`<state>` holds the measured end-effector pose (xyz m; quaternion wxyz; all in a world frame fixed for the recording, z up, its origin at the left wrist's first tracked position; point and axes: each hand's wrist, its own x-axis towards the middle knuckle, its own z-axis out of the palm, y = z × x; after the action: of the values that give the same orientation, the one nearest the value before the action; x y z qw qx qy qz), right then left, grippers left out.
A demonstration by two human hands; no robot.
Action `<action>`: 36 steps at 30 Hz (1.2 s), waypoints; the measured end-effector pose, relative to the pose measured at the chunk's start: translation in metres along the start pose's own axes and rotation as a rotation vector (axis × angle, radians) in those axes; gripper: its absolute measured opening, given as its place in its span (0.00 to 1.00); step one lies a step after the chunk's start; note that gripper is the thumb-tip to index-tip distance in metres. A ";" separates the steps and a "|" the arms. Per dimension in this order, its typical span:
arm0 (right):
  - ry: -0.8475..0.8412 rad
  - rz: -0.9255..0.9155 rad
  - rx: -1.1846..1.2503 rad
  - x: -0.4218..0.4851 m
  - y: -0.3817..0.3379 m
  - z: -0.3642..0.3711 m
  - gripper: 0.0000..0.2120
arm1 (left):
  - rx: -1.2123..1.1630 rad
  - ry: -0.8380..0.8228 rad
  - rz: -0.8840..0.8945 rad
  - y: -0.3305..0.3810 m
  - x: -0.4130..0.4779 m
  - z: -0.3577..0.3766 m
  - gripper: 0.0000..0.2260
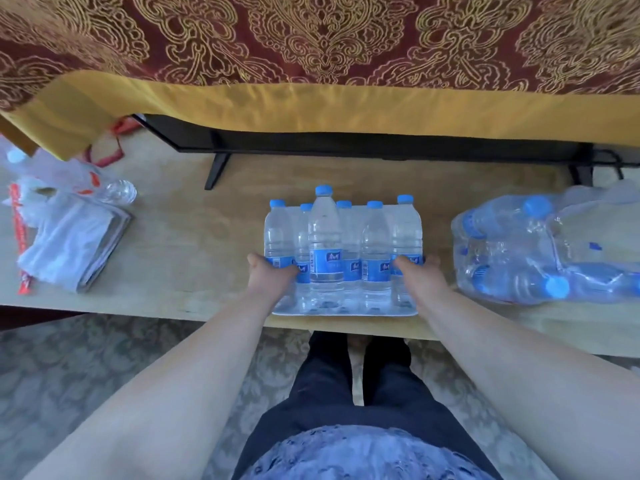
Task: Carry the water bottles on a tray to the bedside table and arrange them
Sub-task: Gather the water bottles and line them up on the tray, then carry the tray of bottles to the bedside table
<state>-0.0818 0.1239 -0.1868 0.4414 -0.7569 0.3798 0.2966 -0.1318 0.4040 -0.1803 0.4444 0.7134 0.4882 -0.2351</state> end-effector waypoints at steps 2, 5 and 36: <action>0.010 0.017 0.036 -0.001 -0.001 0.000 0.22 | -0.039 0.004 -0.013 -0.004 -0.001 0.000 0.27; 0.004 0.022 0.053 0.000 -0.003 -0.002 0.27 | -0.084 0.002 -0.016 -0.007 -0.001 -0.003 0.29; -0.040 -0.325 -0.342 -0.067 -0.029 0.002 0.22 | -0.172 0.070 0.210 -0.034 -0.076 -0.083 0.19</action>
<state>-0.0934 0.1560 -0.1222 0.3561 -0.8660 0.1883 0.2964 -0.2021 0.4431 -0.0940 0.5088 0.7275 0.4445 -0.1195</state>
